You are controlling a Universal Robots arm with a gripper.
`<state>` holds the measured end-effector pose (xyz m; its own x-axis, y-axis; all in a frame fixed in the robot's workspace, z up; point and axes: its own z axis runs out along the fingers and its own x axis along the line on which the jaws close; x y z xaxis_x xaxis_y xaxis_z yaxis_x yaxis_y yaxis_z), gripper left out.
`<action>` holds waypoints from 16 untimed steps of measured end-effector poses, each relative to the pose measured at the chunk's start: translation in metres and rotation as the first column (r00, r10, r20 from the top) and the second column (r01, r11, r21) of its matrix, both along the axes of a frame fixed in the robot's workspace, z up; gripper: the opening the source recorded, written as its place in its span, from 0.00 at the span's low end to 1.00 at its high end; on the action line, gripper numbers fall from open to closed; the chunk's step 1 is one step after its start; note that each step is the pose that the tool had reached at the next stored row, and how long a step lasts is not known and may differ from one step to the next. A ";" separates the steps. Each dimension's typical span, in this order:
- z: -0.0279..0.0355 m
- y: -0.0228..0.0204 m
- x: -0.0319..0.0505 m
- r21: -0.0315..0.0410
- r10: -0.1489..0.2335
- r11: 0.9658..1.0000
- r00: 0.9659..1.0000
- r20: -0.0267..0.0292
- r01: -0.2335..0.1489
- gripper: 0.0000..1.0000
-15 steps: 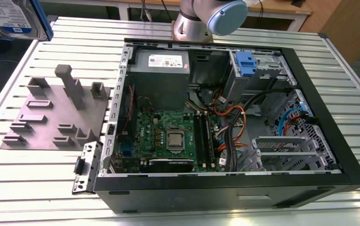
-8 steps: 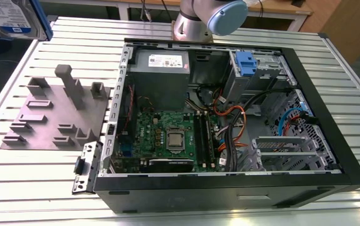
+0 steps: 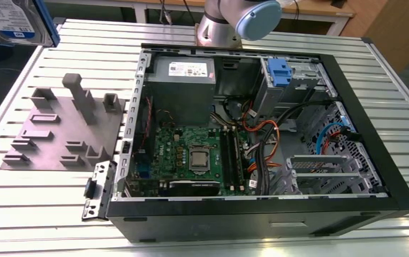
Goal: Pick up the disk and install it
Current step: 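Pick up the disk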
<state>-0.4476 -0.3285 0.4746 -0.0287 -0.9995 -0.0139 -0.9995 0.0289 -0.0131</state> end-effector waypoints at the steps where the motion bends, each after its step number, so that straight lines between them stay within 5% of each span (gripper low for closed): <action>1: 0.0000 0.0000 0.0000 0.000 0.000 1.000 1.000 0.000 0.000 0.36; 4: 0.0088 0.0000 0.0000 0.000 0.000 1.000 1.000 0.000 0.000 0.36; 16: 0.0089 -0.0007 0.0019 0.000 0.000 1.000 1.000 0.000 0.000 0.36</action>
